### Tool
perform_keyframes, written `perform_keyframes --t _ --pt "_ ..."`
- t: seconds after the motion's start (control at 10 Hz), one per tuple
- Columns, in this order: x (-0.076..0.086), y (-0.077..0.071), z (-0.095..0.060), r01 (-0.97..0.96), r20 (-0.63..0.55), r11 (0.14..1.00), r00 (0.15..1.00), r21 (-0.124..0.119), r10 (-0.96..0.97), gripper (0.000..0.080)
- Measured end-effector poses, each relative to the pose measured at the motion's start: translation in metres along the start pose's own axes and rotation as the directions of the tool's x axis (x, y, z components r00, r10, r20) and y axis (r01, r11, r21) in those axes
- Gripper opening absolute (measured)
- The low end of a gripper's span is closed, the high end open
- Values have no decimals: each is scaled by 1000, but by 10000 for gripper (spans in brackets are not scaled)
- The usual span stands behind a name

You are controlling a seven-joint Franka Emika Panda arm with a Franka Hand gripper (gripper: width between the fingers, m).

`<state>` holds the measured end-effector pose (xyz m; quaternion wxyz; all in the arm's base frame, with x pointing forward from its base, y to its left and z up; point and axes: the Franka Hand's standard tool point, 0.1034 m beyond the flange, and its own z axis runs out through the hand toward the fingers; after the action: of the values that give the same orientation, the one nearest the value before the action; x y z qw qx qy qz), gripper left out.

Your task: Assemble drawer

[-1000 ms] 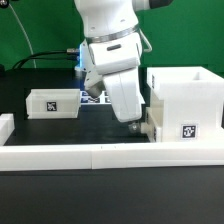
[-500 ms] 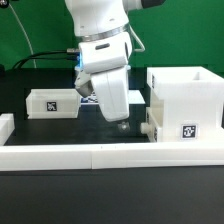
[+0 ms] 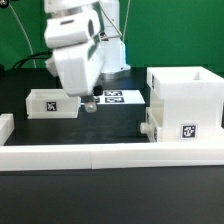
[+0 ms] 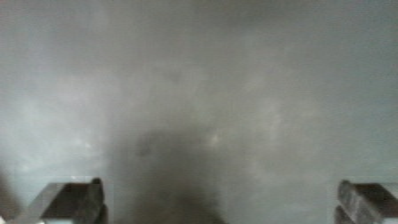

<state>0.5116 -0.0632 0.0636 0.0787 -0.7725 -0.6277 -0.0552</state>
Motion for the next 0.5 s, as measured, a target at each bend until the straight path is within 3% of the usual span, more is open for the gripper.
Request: perform_keyframes --t 0.2,0.3,0.5 --pt "-23 -17 -6 -11 12 1000 1000 5 11 649" --pt "-25 -18 -9 -15 10 1000 1000 24 15 649" --pt "-25 -18 -8 -25 9 999 1000 25 25 649"
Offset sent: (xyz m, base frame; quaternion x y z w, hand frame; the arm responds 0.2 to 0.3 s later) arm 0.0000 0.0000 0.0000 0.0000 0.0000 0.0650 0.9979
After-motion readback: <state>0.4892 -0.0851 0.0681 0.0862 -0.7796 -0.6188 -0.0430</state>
